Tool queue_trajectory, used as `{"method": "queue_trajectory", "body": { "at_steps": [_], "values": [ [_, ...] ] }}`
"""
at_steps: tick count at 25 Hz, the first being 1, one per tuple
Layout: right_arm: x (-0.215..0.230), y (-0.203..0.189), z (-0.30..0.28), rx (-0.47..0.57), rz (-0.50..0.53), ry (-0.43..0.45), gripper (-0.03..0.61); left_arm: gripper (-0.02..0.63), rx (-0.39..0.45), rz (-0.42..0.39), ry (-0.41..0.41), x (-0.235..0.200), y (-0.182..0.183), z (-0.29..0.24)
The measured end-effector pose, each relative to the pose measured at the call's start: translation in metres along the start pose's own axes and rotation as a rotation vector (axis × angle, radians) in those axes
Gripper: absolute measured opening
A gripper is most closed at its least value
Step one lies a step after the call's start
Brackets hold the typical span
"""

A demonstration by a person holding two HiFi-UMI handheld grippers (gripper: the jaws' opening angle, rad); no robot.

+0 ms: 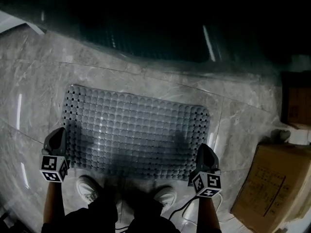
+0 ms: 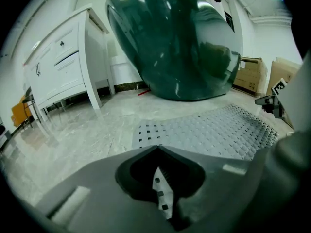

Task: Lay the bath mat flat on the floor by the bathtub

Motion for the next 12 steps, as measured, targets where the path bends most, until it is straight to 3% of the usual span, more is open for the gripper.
{"method": "queue_trajectory", "body": {
  "at_steps": [12],
  "values": [
    [-0.025, 0.081, 0.068, 0.066, -0.056, 0.064, 0.026, 0.002, 0.091, -0.033, -0.004, 0.037, 0.085, 0.062]
  ]
}}
Point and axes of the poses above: the fingertips, and each gripper's own axes: z backward along the fingers, x to its right, y out of its top, the point moved 1 cm from there along z, backward along the fingers, and after that the axes turned 6 degrees about -x, right-handed, at the moved point
